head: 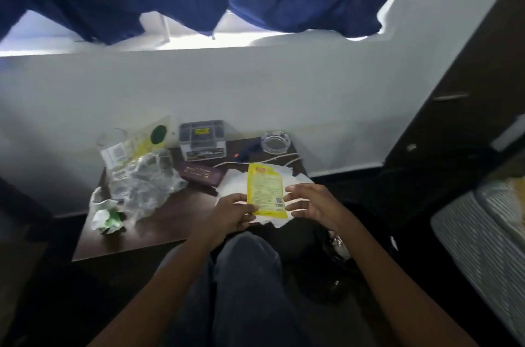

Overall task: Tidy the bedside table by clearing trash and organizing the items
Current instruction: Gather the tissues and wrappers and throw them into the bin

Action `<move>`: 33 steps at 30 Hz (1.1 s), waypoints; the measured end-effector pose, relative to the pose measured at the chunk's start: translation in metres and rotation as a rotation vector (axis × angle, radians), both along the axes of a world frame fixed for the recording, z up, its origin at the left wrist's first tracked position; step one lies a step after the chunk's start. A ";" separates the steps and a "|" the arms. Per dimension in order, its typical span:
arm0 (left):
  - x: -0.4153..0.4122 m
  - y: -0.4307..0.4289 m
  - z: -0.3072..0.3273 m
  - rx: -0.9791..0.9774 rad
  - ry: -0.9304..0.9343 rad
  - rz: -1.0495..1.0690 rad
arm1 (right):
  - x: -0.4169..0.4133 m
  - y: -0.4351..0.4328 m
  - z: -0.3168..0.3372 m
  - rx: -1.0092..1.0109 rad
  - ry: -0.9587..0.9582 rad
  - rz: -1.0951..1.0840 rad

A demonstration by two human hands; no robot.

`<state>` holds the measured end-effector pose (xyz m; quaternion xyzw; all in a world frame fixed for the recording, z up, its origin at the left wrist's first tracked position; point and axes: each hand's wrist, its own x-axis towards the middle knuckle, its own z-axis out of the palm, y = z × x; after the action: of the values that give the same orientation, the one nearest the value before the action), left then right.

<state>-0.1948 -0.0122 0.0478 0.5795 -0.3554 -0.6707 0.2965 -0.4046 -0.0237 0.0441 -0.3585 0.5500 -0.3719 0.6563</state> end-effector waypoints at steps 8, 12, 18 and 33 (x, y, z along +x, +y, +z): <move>-0.088 -0.004 0.005 -0.036 -0.104 -0.224 | -0.078 0.020 -0.036 0.099 0.102 -0.246; -0.098 -0.004 0.006 -0.056 -0.094 -0.250 | -0.115 0.032 -0.053 0.147 0.032 -0.508; -0.082 -0.013 0.001 -0.033 -0.123 -0.201 | -0.159 0.055 -0.098 0.267 0.051 -0.856; -0.011 -0.027 0.016 -0.154 -0.225 -0.120 | -0.111 0.034 -0.056 0.235 0.102 -0.499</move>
<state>-0.2054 -0.0395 0.0639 0.6044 -0.4708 -0.5888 0.2575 -0.5151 0.0099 -0.0117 -0.1518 0.6927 -0.4372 0.5532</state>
